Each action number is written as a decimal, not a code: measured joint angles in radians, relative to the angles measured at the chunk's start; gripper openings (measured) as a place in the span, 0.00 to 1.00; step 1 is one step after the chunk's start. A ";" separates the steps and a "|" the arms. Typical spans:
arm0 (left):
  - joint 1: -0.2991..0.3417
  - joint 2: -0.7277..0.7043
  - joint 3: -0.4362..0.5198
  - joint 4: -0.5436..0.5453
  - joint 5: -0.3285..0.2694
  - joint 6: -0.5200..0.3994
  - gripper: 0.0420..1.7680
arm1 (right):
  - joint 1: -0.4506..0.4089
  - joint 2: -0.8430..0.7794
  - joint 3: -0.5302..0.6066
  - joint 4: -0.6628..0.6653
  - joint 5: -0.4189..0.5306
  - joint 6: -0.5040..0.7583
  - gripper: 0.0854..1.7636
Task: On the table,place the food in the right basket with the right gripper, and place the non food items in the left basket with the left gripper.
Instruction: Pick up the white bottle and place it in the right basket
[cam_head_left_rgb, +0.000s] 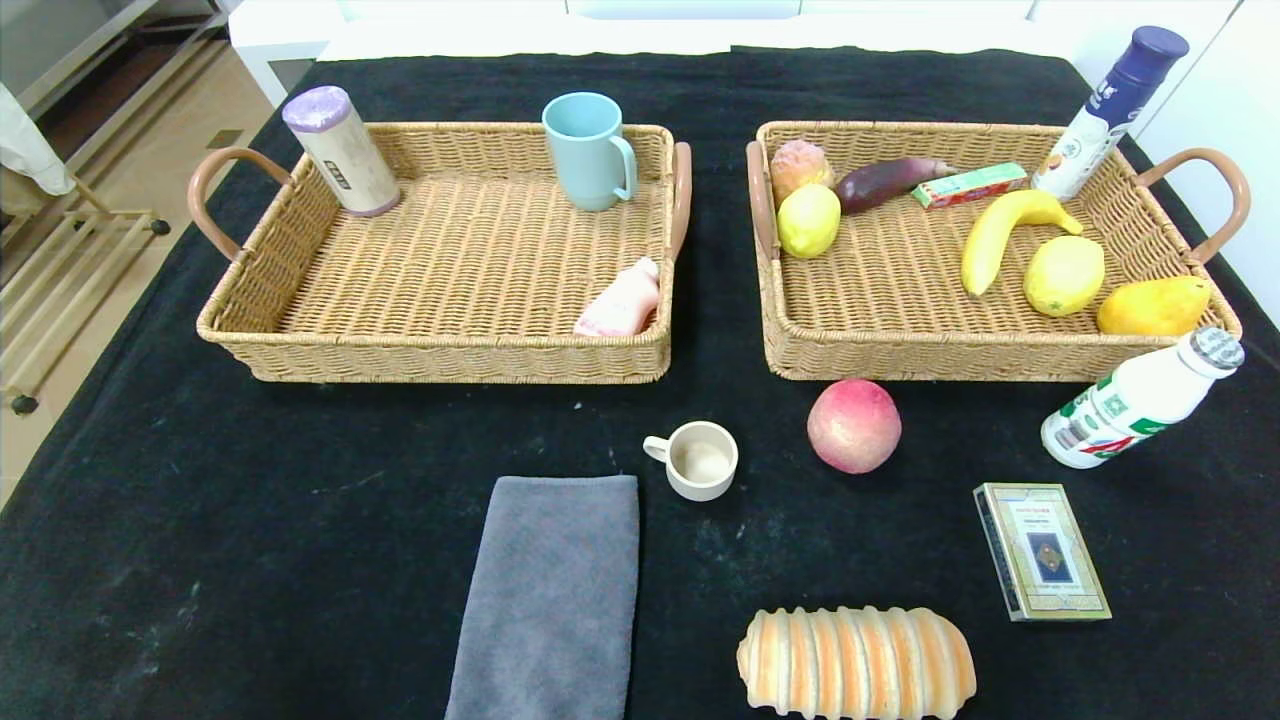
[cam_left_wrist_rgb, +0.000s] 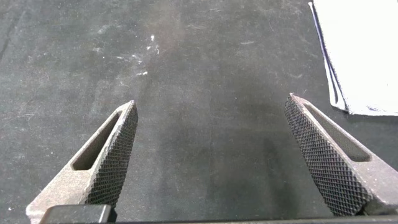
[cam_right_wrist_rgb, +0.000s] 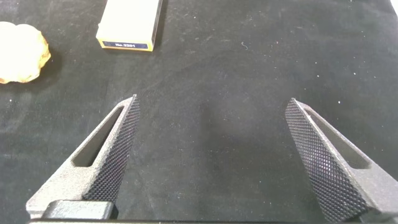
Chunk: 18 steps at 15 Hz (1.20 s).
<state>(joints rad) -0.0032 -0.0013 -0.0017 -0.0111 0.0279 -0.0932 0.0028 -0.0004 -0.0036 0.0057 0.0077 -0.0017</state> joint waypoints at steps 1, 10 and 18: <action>0.000 0.000 0.000 0.000 0.000 0.006 0.97 | 0.000 0.000 0.000 -0.001 -0.003 0.006 0.97; -0.057 0.252 -0.347 0.011 -0.143 0.003 0.97 | 0.014 0.247 -0.383 0.003 0.116 0.110 0.97; -0.325 0.714 -0.618 -0.024 -0.232 0.006 0.97 | 0.057 0.602 -0.522 -0.012 0.291 0.029 0.97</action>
<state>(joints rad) -0.3279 0.7128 -0.6200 -0.0355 -0.2038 -0.0874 0.0600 0.6013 -0.5257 -0.0066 0.2987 0.0268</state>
